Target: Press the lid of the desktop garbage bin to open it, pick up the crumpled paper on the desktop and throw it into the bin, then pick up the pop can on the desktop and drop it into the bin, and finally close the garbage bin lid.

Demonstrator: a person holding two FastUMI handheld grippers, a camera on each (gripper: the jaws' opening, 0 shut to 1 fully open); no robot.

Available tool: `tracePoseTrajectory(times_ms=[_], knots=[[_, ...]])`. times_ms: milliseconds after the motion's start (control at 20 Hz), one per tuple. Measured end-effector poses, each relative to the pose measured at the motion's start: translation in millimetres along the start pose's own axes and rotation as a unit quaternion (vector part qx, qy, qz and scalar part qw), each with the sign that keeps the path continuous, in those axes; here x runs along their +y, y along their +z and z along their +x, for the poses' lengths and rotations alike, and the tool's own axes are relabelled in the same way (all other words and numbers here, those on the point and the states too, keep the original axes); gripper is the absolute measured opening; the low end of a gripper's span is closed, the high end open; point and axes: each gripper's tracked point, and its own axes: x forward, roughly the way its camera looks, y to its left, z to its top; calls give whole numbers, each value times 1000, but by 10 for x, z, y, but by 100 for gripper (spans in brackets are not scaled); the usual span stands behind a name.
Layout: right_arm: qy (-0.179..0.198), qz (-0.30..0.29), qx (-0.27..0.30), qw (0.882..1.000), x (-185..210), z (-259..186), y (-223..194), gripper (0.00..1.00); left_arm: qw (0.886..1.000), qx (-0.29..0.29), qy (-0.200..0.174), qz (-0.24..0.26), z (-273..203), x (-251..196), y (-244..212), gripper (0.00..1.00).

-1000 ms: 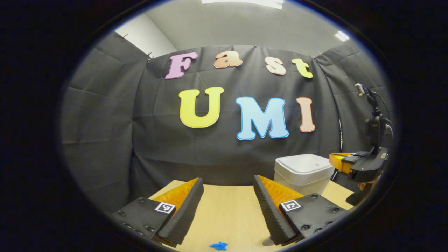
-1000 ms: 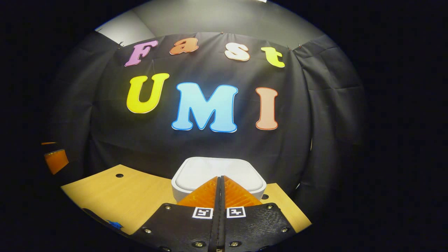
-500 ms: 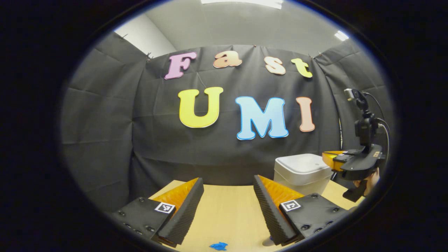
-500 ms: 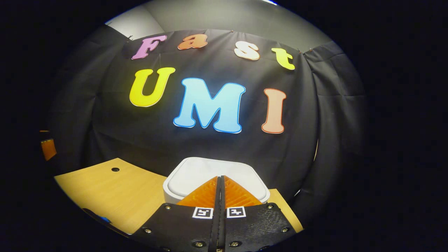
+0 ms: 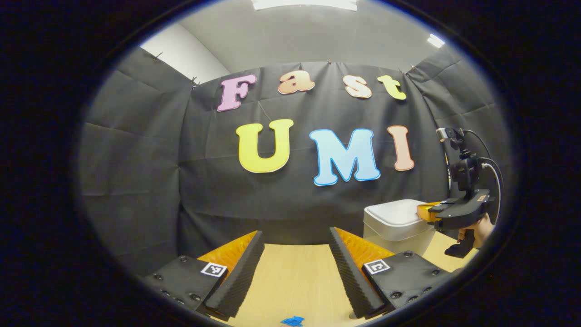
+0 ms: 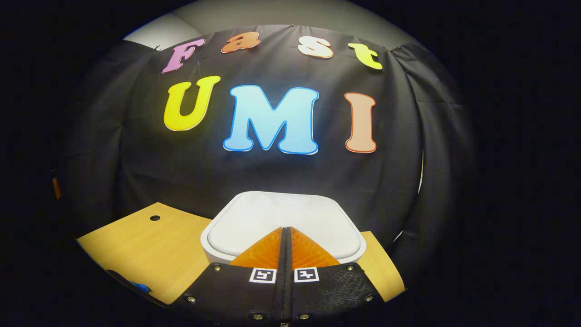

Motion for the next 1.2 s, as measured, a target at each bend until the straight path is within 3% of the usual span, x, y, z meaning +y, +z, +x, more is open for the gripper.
tracePoseTrajectory(times_ms=[200,250,300,550,600,800,1200], knots=[[13,36,-3,999,-15,28,-53,0,1000,-1,1,2,3,-36,-10,94],[15,44,-4,999,-20,15,-64,0,1000,-3,-3,-5,-1,-59,-13,100],[14,48,-6,999,-18,19,-52,1,1000,-5,-5,-11,-13,-90,-16,100],[4,34,-14,999,-25,6,-18,0,1000,2,-16,-16,-60,-167,-50,100],[4,33,-14,999,-37,8,-17,0,1000,5,-15,-20,-79,-163,-64,86],[4,12,-15,1000,-42,11,94,0,999,11,-4,-31,-188,-80,-63,100],[-8,-19,-94,995,-72,-117,748,0,999,13,19,-31,-313,49,-87,100]])
